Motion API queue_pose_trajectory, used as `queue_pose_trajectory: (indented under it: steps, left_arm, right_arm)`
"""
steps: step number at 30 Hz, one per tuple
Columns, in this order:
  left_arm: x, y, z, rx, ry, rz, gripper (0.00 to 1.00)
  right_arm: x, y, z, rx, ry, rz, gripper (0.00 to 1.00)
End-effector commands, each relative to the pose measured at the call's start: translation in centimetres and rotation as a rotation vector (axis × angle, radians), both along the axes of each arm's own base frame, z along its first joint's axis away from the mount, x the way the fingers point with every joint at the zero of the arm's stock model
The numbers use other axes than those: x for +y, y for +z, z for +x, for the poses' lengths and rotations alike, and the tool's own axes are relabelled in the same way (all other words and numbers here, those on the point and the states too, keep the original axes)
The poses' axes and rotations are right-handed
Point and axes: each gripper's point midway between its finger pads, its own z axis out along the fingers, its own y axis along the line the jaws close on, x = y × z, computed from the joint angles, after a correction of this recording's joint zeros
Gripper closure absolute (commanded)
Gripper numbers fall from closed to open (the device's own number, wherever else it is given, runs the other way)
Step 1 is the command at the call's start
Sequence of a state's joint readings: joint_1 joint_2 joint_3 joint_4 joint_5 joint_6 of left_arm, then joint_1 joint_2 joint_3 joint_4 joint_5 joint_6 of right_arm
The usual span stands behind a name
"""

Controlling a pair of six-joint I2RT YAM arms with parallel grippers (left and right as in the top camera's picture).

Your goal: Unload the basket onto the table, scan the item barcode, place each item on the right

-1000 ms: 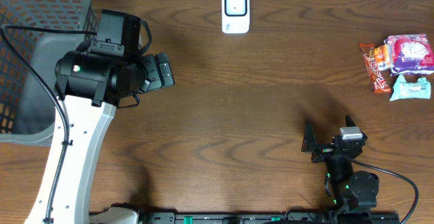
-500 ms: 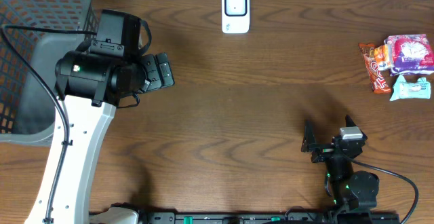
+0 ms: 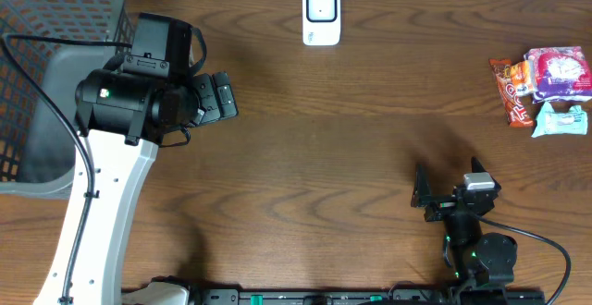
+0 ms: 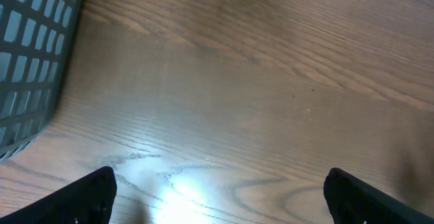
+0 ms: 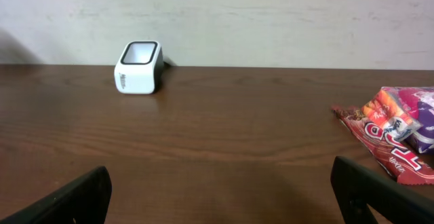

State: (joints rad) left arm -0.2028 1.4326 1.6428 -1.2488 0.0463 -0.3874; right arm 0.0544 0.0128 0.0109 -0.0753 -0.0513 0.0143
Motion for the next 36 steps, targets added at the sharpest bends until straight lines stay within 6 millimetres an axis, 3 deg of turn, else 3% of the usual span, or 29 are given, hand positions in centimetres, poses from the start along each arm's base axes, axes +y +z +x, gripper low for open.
queue_pose_trajectory:
  steps: [1, 22, 28, 36]
  left_arm:
    - [0.2, 0.5, 0.1, -0.016, -0.001, 0.009, 0.02]
    - [0.2, 0.4, 0.1, -0.015, -0.005, 0.01, 0.02]
    - [-0.4, -0.4, -0.9, -0.025, -0.108, 0.047, 0.02]
    - [-0.5, -1.9, -2.8, -0.17, -0.145, 0.007, 0.02]
  right_arm:
    - [-0.1, 0.0, 0.0, -0.004, -0.004, 0.0, 0.01]
    - [-0.1, 0.0, 0.0, -0.004, -0.004, 0.0, 0.01]
    - [-0.1, 0.0, 0.0, -0.005, -0.004, 0.0, 0.01]
    - [-0.1, 0.0, 0.0, -0.004, -0.004, 0.0, 0.01]
